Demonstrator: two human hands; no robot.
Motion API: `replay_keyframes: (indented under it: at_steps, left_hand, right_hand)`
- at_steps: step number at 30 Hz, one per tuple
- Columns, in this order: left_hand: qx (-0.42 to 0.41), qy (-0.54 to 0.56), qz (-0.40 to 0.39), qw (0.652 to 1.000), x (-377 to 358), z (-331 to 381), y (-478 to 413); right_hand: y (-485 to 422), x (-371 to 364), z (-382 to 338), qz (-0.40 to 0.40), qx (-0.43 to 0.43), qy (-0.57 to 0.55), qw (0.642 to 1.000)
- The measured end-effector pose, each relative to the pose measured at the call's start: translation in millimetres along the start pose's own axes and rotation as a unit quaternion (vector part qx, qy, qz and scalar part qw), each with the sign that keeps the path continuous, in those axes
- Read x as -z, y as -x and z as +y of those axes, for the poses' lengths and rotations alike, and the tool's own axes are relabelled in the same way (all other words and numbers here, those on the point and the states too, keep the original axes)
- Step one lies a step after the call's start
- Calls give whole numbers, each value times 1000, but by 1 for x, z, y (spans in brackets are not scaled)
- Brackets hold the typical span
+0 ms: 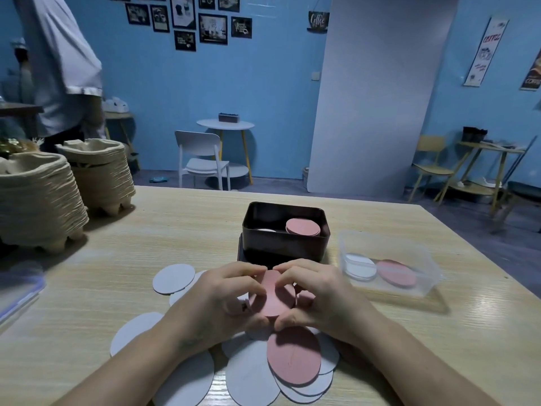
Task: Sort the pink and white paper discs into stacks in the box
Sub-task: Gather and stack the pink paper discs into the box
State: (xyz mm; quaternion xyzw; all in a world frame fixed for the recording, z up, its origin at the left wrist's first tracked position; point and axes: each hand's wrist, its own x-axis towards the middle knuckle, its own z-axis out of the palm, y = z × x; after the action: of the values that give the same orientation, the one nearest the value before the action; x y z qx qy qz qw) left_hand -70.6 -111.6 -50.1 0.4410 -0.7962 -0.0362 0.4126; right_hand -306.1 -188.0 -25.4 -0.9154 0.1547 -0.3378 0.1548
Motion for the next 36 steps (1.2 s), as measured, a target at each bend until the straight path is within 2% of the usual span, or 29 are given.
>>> replay_keyframes:
  at_steps: [8, 18, 25, 36]
  left_hand:
    - [6, -19, -12, 1000, -1, 0, 0]
    - [9, -35, -20, 999, -1, -4, 0]
    - [4, -37, -31, 999, 0, -4, -1]
    - [-20, -44, 3, 999, 0, 3, -3]
  right_hand:
    - [4, 1, 3, -37, -17, 9, 999]
    - [5, 1, 6, -12, -26, 17, 999]
    - [5, 1, 6, -22, -32, 25, 999]
    - [6, 6, 4, -43, -42, -8, 998]
